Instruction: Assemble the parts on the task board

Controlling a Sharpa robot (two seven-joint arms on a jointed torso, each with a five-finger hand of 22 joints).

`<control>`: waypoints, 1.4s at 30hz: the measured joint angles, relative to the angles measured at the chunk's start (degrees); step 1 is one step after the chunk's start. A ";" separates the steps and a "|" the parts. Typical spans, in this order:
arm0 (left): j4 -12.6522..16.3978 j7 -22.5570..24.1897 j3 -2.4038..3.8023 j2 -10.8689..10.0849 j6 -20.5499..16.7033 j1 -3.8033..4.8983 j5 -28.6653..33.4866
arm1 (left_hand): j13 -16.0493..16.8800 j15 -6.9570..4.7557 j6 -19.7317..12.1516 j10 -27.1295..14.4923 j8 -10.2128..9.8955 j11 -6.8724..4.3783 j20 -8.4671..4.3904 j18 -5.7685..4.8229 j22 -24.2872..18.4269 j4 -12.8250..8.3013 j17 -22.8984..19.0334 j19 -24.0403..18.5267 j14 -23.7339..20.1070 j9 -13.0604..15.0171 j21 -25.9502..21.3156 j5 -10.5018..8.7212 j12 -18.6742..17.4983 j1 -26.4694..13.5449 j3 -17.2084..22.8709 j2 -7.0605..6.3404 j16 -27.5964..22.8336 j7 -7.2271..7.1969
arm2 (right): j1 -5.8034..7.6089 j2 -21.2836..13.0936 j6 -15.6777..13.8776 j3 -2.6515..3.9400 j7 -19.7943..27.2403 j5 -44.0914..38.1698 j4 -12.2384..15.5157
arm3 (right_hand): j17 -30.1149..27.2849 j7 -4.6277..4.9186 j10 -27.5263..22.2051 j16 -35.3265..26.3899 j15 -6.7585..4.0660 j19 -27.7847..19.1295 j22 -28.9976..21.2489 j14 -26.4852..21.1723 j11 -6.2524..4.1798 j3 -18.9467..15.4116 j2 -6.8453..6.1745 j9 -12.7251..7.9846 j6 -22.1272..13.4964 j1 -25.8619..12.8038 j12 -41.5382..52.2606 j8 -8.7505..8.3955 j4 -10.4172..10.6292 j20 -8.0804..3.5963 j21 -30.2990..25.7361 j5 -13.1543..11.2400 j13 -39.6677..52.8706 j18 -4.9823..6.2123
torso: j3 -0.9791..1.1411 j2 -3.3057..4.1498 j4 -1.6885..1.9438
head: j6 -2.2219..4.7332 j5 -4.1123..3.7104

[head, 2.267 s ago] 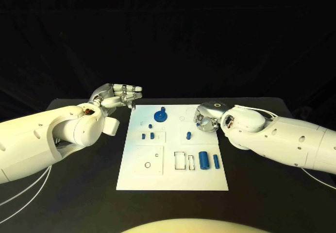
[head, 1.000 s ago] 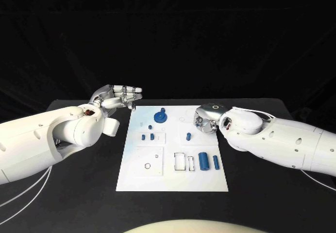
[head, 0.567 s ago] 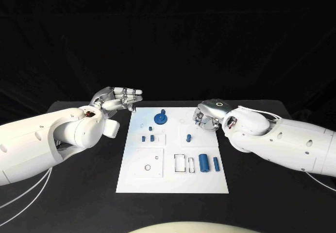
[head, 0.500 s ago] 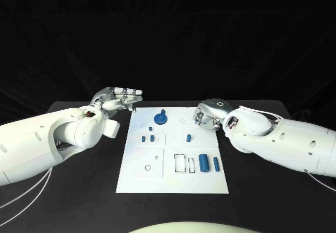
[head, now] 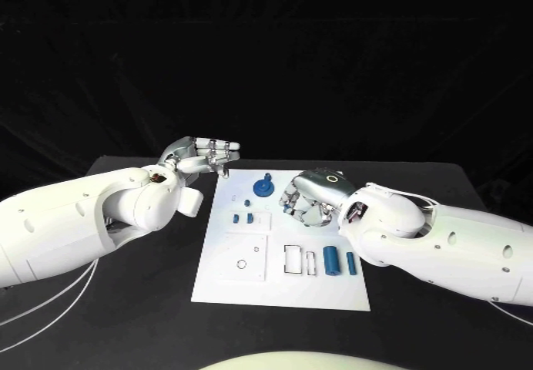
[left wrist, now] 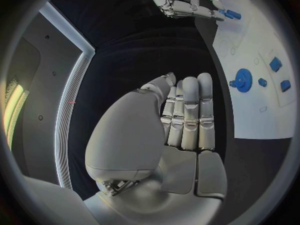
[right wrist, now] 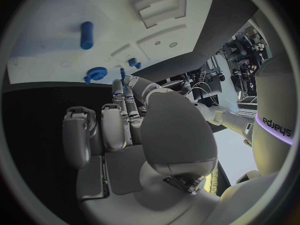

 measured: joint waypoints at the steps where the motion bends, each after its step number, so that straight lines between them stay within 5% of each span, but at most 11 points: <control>1: 0.04 0.00 -0.01 0.06 0.00 0.00 0.03 | 0.00 0.00 -0.05 -0.08 0.00 0.08 0.00 0.00 0.00 0.00 0.00 0.00 0.00 0.00 0.00 0.00 0.00 0.00 0.00 0.00 0.00 0.05 | -0.23 0.51 -0.01 -0.02 0.10 0.07 0.11 | 0.00 0.00 0.04 0.00 0.00 0.00 0.00 0.00 0.03 0.00 0.00 0.02 0.00 0.00 -0.01 0.00 0.00 0.00 0.00 0.00 0.00 0.00 | -0.03 -0.01 0.03 | -0.13 0.30; 13: 0.65 -0.02 -0.06 0.59 0.04 0.00 0.57 | 0.00 0.00 -0.05 -0.08 0.00 0.08 0.00 0.00 -0.05 0.00 0.01 0.00 0.00 0.01 0.00 0.00 0.00 0.00 0.00 0.00 -0.22 0.05 | -4.95 6.20 0.18 -0.52 1.51 0.52 -1.58 | -0.11 -0.01 0.08 -0.01 0.00 0.00 0.04 0.00 0.06 0.10 -0.01 0.03 -0.01 0.00 -0.11 -0.15 -0.10 0.00 0.38 -0.11 0.06 0.01 | -0.14 0.06 0.09 | -1.49 3.89; 25: 0.93 -0.03 -0.07 0.86 0.07 0.00 0.92 | 0.04 0.00 -0.05 -0.08 0.00 0.08 0.00 0.00 -0.05 0.00 -0.05 0.00 0.00 0.01 0.00 0.00 0.00 0.00 0.00 0.00 -0.22 0.05 | -7.78 9.53 0.61 -0.66 2.39 0.51 -6.21 | -0.17 -0.01 0.09 -0.04 0.00 0.00 0.04 0.00 0.06 0.23 -0.01 0.05 -0.02 0.00 -0.19 -0.22 -0.23 0.00 0.38 0.15 0.05 0.04 | -0.10 0.04 0.01 | -2.18 5.17; 42: 0.92 -0.23 -0.07 0.88 0.19 0.01 1.06 | 0.03 0.00 -0.05 -0.07 0.00 0.08 0.00 0.00 -0.12 0.00 -0.04 0.00 0.00 0.02 0.00 0.00 0.23 0.00 0.00 0.00 -0.22 0.04 | -8.09 10.16 1.68 -0.60 2.74 0.26 -7.52 | -0.10 -0.07 0.28 -0.04 0.00 0.00 0.03 0.00 0.08 0.23 0.01 0.07 -0.16 -0.50 -0.33 -0.08 -0.23 0.00 0.65 0.16 0.13 0.09 | -0.06 0.03 -0.05 | -2.87 5.93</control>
